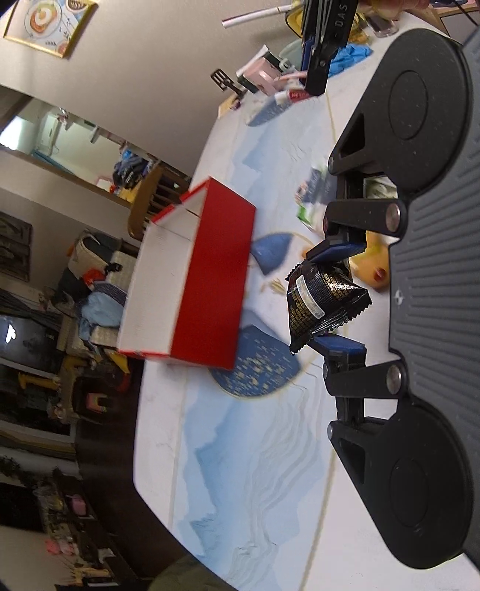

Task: Organize objects
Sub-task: 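Carry the snack packet and medicine box with both tools into the red box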

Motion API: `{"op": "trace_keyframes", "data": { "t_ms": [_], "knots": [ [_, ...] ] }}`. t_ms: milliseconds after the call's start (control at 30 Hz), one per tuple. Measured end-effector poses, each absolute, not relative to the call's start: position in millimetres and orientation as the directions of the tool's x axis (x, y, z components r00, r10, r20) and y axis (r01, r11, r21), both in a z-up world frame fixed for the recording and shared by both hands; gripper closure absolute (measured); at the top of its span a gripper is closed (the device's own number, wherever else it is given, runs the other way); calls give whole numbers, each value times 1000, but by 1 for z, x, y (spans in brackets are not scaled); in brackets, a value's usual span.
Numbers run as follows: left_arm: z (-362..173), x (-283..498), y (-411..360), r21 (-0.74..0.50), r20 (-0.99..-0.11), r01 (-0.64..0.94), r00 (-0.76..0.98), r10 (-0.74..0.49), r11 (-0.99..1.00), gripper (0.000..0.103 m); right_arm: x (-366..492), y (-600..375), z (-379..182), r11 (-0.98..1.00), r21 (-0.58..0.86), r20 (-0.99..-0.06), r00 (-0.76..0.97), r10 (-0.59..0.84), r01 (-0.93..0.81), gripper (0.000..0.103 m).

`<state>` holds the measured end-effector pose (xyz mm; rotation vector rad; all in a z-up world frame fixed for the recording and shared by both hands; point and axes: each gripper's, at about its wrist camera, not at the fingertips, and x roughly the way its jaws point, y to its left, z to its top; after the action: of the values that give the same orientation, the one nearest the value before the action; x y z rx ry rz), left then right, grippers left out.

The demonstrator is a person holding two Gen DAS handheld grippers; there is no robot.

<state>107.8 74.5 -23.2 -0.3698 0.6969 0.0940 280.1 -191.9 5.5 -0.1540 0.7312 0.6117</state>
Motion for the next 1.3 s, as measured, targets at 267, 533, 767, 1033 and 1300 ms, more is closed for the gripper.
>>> {"op": "trace_keyframes", "data": {
  "t_ms": [267,533,767,1033,1300],
  "knots": [
    [-1,136,65,-285,-601,-152,798,-53,946,63,303,-172,29,791,22,-615,615,493,-611,76],
    [17,174,61,-268,-587,-135,808,-50,954,63,335,-151,47,757,6,-585,611,532,-654,76],
    [32,212,62,-234,-573,-127,819,-31,964,63,369,-134,55,735,22,-587,586,559,-678,76],
    [31,260,66,-157,-596,-138,803,18,978,63,411,-115,49,737,55,-622,554,553,-674,76],
    [22,309,78,-129,-627,-152,778,38,980,63,448,-98,34,758,50,-647,557,521,-651,76]
  ]
}}
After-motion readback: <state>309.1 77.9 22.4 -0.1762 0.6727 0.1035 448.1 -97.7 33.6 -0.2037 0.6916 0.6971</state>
